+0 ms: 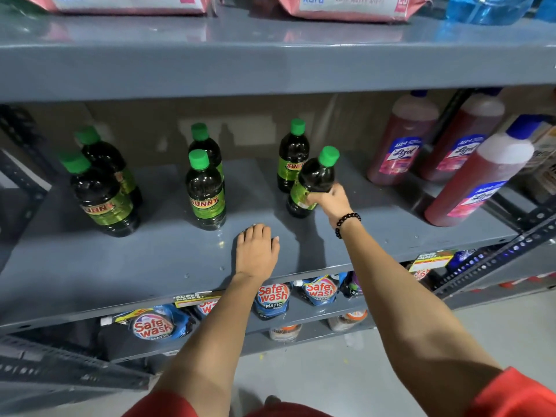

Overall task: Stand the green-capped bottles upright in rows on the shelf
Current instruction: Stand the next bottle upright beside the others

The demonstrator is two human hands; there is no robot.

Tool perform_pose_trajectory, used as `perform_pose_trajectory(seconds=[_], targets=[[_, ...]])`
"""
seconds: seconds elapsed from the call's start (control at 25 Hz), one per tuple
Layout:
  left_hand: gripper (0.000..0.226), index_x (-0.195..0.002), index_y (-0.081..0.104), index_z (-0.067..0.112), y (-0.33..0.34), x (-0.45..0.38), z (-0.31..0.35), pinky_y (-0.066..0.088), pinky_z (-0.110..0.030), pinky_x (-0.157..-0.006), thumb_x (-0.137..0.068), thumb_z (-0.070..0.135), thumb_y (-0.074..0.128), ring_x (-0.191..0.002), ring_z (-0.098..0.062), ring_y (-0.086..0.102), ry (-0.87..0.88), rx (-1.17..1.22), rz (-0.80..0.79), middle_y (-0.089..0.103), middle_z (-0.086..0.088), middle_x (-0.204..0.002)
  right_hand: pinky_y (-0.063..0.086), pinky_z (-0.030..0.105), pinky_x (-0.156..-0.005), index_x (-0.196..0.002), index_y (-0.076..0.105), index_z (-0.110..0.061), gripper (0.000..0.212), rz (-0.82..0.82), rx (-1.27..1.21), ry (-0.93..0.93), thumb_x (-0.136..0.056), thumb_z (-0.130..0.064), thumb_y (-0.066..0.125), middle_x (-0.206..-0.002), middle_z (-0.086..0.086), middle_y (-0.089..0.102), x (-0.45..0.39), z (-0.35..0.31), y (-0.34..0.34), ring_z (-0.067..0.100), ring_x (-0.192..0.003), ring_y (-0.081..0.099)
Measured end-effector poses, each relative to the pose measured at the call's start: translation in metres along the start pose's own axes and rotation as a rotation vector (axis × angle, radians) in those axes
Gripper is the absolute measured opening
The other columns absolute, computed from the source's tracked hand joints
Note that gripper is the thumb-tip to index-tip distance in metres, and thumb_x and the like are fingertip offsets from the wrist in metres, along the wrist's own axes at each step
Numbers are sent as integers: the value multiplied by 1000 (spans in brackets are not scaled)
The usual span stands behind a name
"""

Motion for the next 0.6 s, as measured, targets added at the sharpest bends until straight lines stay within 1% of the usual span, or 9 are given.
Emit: perform_pose_trajectory(seconds=[0.12, 0.2, 0.28, 0.32, 0.36, 0.4, 0.44, 0.52, 0.6], targets=[[31, -114, 51, 9, 1, 0, -1, 40, -41, -96, -95, 29, 38, -113, -28, 51, -6, 0, -1, 59, -11, -120, 47, 25, -69, -107, 54, -11, 53, -80, 135, 40, -58, 7, 60, -90, 1, 61, -5, 5, 14, 22, -91, 57], [32, -114, 51, 9, 1, -1, -1, 40, -41, -96, -95, 30, 38, -113, -27, 50, -5, 0, -5, 58, -11, -121, 45, 31, -83, -124, 48, -15, 63, -92, 187, 58, -66, 8, 58, -107, 3, 60, -10, 5, 16, 26, -108, 55], [32, -115, 51, 8, 1, -1, 0, 40, -41, -96, -95, 30, 38, -113, -28, 51, -6, 1, -9, 58, -12, -121, 44, 35, -91, -127, 43, -13, 65, -48, 196, 48, -67, 1, 64, -116, 6, 56, -11, 5, 17, 30, -117, 52], [32, -115, 51, 8, 1, -1, 0, 40, -41, -96, -95, 30, 39, -113, -28, 51, -5, 2, -7, 59, -12, -121, 44, 37, -94, -126, 42, -10, 69, 18, 216, 14, -65, -7, 72, -121, 10, 53, -9, 4, 17, 30, -119, 51], [33, -116, 51, 7, 1, -1, 0, 40, -41, -96, -95, 30, 40, -113, -28, 51, -5, 6, -4, 59, -12, -121, 43, 38, -97, -129, 39, -6, 81, 119, 269, -33, -61, -18, 82, -126, 14, 49, -4, 2, 18, 29, -120, 49], [33, -117, 51, 7, 0, -1, 1, 41, -41, -97, -95, 29, 40, -113, -29, 51, -5, 9, -4, 59, -13, -122, 43, 37, -97, -131, 37, -3, 94, 231, 343, -76, -57, -30, 87, -128, 16, 46, 2, 0, 20, 27, -117, 47], [33, -117, 51, 7, 0, -1, 1, 41, -42, -97, -95, 29, 41, -114, -29, 51, -3, 9, -5, 59, -13, -122, 43, 35, -92, -128, 39, 0, 98, 333, 428, -124, -52, -40, 88, -125, 17, 46, 7, -3, 23, 27, -113, 47], [32, -117, 52, 7, 0, 0, 1, 41, -42, -97, -94, 28, 42, -114, -29, 52, 2, 7, -3, 59, -13, -122, 45, 35, -80, -112, 45, 4, 86, 437, 541, -204, -51, -40, 88, -113, 19, 50, 14, -9, 30, 33, -102, 52], [32, -117, 52, 8, -1, 0, 1, 41, -42, -97, -94, 28, 41, -114, -29, 52, 5, 11, 1, 59, -13, -122, 47, 38, -77, -106, 47, 1, 68, 406, 530, -235, -57, -27, 86, -109, 19, 54, 12, -12, 28, 35, -97, 57]])
Point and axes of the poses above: each hand's wrist, its own x-axis away from the middle knuckle, its own y-axis out of the palm, z = x × y, the point moved 5 cm from there along -x, towards the middle knuckle
